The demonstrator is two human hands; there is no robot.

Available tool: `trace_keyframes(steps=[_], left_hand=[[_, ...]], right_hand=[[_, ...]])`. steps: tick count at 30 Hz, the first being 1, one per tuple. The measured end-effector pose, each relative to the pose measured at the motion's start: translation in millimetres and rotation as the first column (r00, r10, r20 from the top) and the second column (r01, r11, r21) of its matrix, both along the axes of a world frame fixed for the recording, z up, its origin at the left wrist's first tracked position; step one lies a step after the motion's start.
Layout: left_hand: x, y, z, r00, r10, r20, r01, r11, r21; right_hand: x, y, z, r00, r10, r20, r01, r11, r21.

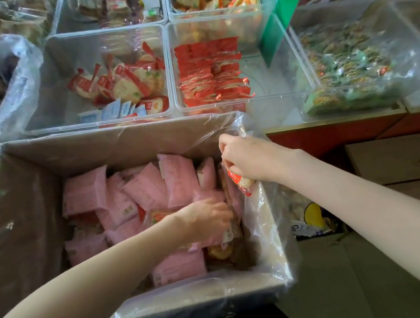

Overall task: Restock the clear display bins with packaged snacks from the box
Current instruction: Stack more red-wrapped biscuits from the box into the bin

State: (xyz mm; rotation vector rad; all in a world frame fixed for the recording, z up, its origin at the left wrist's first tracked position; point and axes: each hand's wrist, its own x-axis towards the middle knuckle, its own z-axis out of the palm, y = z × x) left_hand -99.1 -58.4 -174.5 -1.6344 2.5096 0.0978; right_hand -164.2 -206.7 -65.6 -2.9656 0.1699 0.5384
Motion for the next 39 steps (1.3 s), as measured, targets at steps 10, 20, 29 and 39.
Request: trace_keyframes(steps=[10, 20, 29, 39], left_hand=[[-26, 4, -93, 0.925, -0.336, 0.178, 0.225, 0.861, 0.457], [19, -5, -68, 0.821, -0.47, 0.323, 0.414, 0.881, 0.231], [82, 16, 49, 0.906, 0.367, -0.21, -0.23, 0.844, 0.484], [153, 22, 131, -0.553, 0.609, -0.569, -0.219, 0.552, 0.804]], right_hand=[[-10, 1, -13, 0.995, -0.093, 0.043, 0.09, 0.994, 0.066], [-21, -6, -15, 0.989, -0.102, 0.107, 0.085, 0.984, 0.159], [2, -6, 1, 0.964, -0.267, 0.003, 0.253, 0.915, 0.313], [37, -29, 19, 0.61, -0.777, -0.156, 0.294, 0.04, 0.955]])
